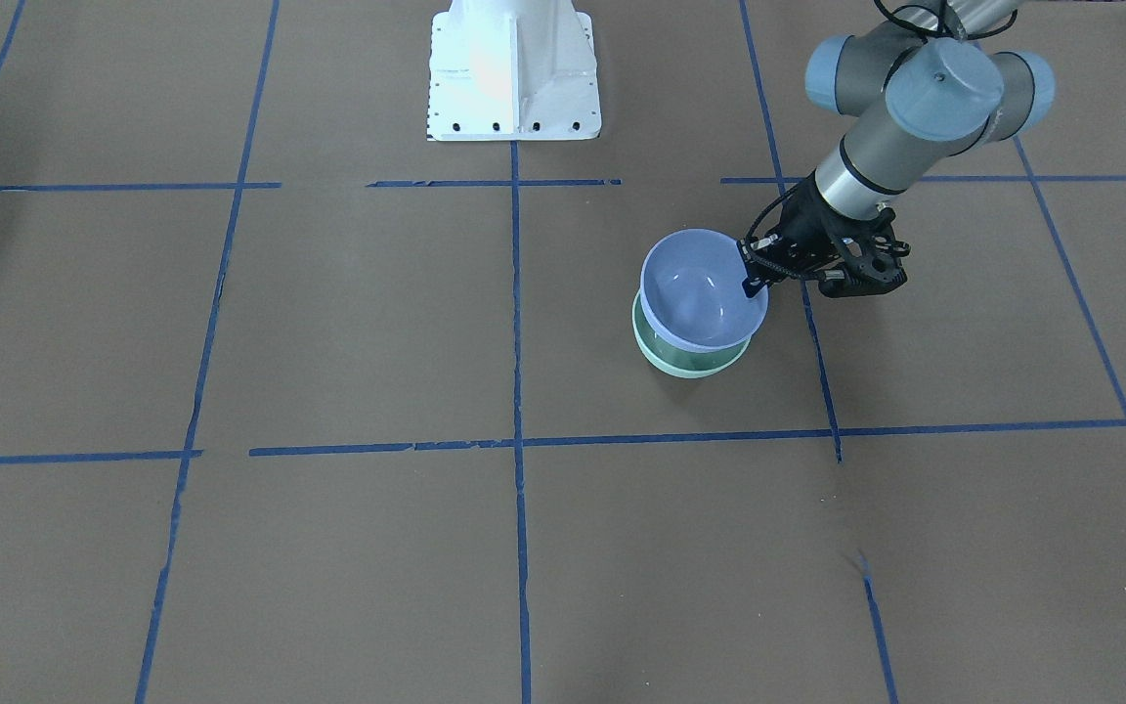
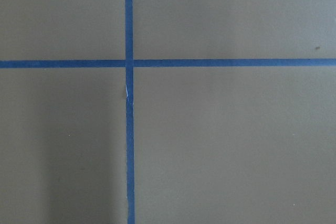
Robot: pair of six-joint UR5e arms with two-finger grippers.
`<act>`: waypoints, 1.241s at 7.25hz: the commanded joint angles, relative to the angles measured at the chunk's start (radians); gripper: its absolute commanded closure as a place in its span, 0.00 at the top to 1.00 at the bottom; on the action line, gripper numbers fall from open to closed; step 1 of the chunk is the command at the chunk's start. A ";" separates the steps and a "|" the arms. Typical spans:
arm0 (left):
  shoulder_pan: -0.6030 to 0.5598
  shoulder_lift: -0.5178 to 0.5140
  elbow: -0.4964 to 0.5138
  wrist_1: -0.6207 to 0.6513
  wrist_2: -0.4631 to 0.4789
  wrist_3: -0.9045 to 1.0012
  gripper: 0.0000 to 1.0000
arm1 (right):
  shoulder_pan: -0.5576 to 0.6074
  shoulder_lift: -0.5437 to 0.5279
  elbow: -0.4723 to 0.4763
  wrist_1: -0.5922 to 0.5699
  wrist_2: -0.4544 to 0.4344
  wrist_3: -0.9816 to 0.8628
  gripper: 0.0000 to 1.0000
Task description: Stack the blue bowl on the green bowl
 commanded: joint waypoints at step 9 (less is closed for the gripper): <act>-0.171 -0.004 -0.093 0.157 -0.004 0.281 1.00 | 0.000 0.000 0.000 0.001 0.000 0.000 1.00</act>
